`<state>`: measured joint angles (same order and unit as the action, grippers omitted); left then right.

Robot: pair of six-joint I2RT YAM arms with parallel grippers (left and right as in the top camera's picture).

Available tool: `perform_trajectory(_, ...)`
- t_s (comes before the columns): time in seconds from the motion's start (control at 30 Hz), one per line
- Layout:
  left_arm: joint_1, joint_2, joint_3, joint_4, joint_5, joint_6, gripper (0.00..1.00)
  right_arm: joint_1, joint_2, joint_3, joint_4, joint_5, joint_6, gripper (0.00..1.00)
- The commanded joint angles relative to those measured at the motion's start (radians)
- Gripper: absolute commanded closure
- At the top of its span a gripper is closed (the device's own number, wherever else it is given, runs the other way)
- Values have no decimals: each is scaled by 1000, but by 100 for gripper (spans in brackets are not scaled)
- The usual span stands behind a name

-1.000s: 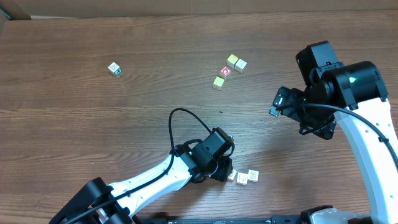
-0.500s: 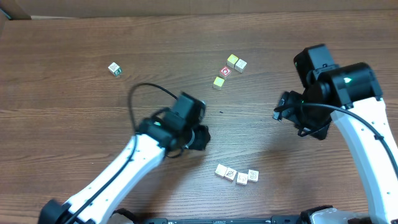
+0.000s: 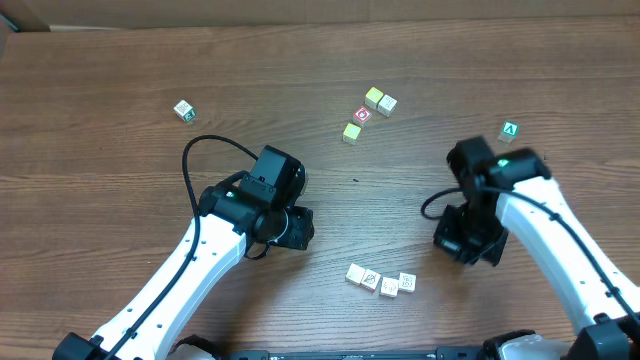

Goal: Flip 4 blocks

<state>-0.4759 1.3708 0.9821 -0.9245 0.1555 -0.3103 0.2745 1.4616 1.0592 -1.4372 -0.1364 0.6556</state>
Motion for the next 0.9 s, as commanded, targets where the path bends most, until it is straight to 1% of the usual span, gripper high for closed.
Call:
perform_trajectory(0.0, 4, 2, -11, 1, 0, 23, 46, 54, -29, -95, 47, -71, 28, 96)
perform_trajectory(0.1, 4, 2, -11, 1, 3, 19, 46, 96, -29, -162, 114, -95, 33, 96)
perform_trajectory(0.3, 4, 2, -11, -6, 14, 19, 46, 170, -29, -240, 234, -113, 33, 96)
perform_trajectory(0.47, 4, 2, -12, -8, 29, 19, 47, 200, -29, -275, 294, -113, 37, 96)
perform_trajectory(0.53, 4, 2, -12, -8, 29, 19, 47, 209, -29, -293, 314, -114, 64, 96)
perform_trajectory(0.6, 4, 2, -12, -10, 29, 19, 47, 221, -29, -303, 357, -127, 16, 96)
perform_trajectory(0.7, 4, 2, -12, -10, 29, 19, 47, 224, -29, -303, 387, -127, 10, 96)
perform_trajectory(0.87, 4, 2, -12, -15, 29, 19, 47, 224, -29, -303, 385, -73, 54, 96)
